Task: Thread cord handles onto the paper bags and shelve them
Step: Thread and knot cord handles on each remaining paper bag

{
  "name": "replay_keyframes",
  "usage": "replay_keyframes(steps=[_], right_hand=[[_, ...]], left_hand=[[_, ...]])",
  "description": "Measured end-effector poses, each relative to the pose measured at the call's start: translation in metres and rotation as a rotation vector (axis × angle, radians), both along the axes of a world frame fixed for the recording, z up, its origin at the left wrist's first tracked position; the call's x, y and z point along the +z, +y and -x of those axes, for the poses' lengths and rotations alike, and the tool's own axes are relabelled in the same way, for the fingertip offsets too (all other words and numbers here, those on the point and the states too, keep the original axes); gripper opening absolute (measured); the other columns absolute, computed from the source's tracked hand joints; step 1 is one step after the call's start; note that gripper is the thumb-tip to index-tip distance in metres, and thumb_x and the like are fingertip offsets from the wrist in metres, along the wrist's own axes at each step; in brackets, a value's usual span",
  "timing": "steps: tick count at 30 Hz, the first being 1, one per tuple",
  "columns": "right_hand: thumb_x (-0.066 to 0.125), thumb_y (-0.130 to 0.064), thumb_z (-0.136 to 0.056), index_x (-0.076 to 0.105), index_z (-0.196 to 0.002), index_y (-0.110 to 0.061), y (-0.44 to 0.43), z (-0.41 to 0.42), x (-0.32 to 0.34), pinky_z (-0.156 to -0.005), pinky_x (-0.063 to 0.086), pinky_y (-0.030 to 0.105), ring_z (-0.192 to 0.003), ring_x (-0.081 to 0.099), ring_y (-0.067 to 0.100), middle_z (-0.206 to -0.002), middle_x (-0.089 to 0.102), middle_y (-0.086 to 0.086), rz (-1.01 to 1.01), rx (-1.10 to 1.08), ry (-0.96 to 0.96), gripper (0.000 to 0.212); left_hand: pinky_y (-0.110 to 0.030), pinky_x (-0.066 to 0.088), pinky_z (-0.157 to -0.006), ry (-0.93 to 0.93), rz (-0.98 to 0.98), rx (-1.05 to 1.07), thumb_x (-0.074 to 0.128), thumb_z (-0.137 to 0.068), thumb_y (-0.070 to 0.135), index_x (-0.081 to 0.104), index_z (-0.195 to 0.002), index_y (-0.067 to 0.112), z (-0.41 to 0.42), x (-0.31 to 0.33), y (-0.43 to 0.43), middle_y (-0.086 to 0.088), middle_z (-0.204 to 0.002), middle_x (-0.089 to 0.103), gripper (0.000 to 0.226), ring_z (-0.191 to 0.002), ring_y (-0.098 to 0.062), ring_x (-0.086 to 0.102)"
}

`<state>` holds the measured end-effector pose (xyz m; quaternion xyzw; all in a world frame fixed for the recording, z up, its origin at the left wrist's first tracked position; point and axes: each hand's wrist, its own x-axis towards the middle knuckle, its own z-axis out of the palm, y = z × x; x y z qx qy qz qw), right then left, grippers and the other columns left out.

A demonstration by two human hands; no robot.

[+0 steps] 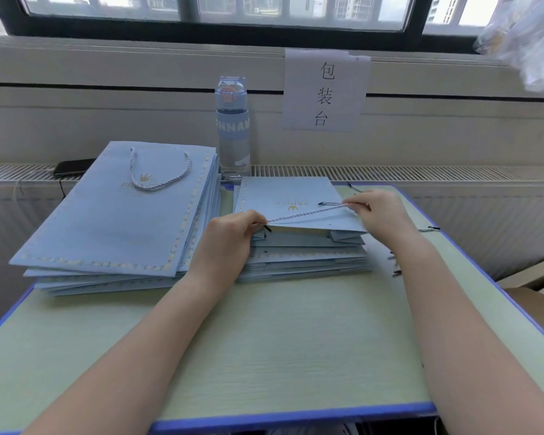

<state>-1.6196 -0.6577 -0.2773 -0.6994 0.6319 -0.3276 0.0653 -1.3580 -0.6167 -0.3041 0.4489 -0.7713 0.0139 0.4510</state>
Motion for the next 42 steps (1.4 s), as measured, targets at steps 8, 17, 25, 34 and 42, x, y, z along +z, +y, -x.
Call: replay_keyframes(steps=[8,17,25,34,42], right_hand=[[0.053,-0.017,-0.094,0.071,-0.108,-0.012,-0.002,0.027,0.004,-0.078,0.041,0.035,-0.099,0.055,0.034,-0.102,0.064,0.013,0.227,-0.330,-0.071,0.023],[0.054,-0.021,-0.094,0.072,-0.104,-0.012,0.011,0.022,0.019,-0.073,0.033,0.020,-0.080,0.055,0.011,-0.082,0.069,0.003,0.086,-0.291,-0.279,0.022],[0.039,-0.014,-0.099,0.059,-0.127,-0.011,-0.002,0.000,0.011,-0.066,0.038,0.023,-0.086,0.051,0.016,-0.096,0.062,0.002,-0.179,-0.077,-0.322,0.034],[0.068,-0.004,-0.083,0.069,-0.091,-0.020,0.013,-0.018,0.021,-0.077,0.053,0.021,-0.078,0.067,0.013,-0.088,0.071,0.008,-0.141,0.189,-0.707,0.018],[0.069,0.001,-0.081,0.069,-0.086,-0.006,0.026,-0.039,0.023,-0.069,0.052,0.017,-0.069,0.069,0.011,-0.077,0.071,0.006,-0.356,0.338,-0.567,0.008]], left_hand=[[-0.015,0.045,-0.070,0.104,0.044,0.106,0.058,-0.084,-0.013,0.070,-0.092,0.003,-0.003,0.003,0.000,-0.006,-0.081,0.071,0.021,-0.072,-0.014,0.062],[-0.032,0.039,-0.080,0.119,0.075,0.205,0.041,-0.073,-0.012,0.065,-0.092,0.008,-0.003,0.007,0.002,-0.005,-0.086,0.067,0.036,-0.079,-0.027,0.056],[-0.032,0.043,-0.086,-0.329,-0.007,-0.064,0.057,-0.081,0.017,0.068,-0.098,0.014,0.011,0.034,-0.002,-0.001,-0.104,0.067,0.020,-0.096,-0.025,0.060],[-0.033,0.053,-0.083,-0.306,-0.130,-0.316,0.053,-0.082,0.048,0.070,-0.106,0.023,0.012,0.012,-0.023,0.011,-0.111,0.067,0.039,-0.103,-0.007,0.061],[-0.025,0.055,-0.054,-0.297,0.171,-0.237,0.051,-0.081,0.027,0.075,-0.087,0.021,0.019,-0.001,-0.023,0.011,-0.091,0.073,0.026,-0.082,-0.011,0.069]])
